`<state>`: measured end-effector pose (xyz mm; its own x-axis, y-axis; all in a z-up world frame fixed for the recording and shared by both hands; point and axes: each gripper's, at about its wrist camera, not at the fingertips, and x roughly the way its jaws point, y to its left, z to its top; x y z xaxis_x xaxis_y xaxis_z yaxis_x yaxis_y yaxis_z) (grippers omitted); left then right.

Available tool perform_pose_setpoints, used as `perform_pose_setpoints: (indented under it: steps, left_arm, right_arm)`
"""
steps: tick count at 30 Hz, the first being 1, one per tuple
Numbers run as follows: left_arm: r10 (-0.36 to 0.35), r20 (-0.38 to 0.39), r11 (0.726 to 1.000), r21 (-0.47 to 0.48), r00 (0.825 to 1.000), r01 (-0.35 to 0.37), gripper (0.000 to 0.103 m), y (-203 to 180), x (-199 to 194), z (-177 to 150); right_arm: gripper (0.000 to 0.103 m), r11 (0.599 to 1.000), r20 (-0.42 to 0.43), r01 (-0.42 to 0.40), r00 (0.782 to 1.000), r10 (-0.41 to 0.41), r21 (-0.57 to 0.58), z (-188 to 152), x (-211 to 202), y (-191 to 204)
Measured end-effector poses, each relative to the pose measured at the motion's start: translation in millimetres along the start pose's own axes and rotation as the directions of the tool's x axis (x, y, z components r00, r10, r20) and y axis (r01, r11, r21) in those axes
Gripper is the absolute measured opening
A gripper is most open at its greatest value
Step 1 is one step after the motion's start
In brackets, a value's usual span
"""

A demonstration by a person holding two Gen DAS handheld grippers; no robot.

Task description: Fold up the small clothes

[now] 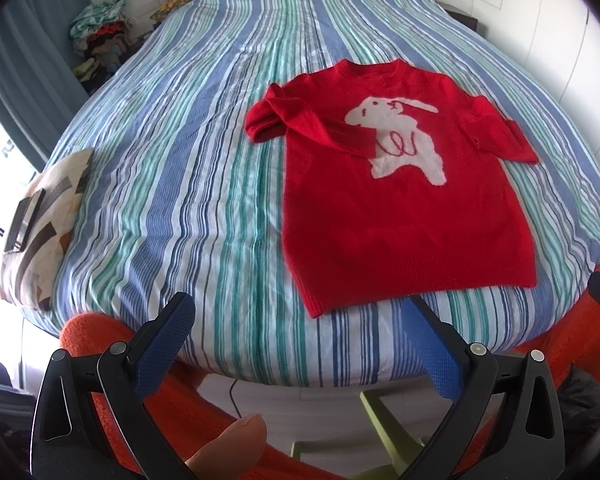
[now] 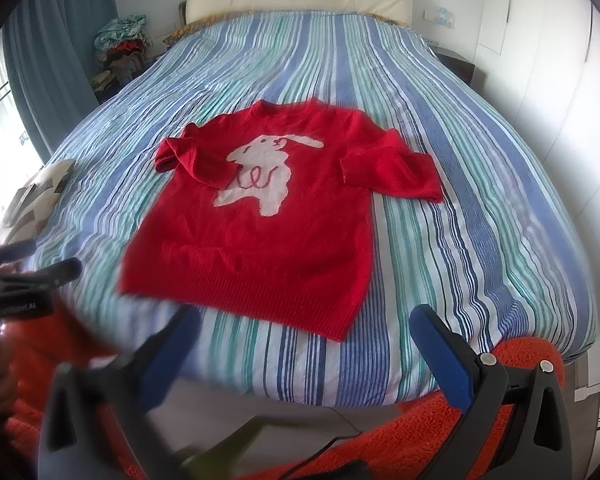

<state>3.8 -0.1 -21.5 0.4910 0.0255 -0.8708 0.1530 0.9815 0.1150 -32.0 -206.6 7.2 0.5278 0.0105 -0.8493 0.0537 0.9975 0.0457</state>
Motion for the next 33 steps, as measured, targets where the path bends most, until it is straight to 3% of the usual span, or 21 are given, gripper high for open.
perform_pose_setpoints:
  steps: [16, 33]
  left_arm:
    - [-0.006, -0.028, 1.000, 0.010, 1.000, 0.006, 0.103, -2.9, 4.4, 1.1]
    - [-0.147, -0.039, 0.989, 0.028, 0.988, 0.148, 0.102, -12.8, 6.9, 2.8]
  right_arm:
    - [0.103, 1.000, -0.025, -0.012, 1.000, 0.012, -0.015, 2.7, 8.0, 6.6]
    - [0.103, 1.000, -0.028, -0.015, 1.000, 0.015, -0.017, 5.0, 11.0, 9.9]
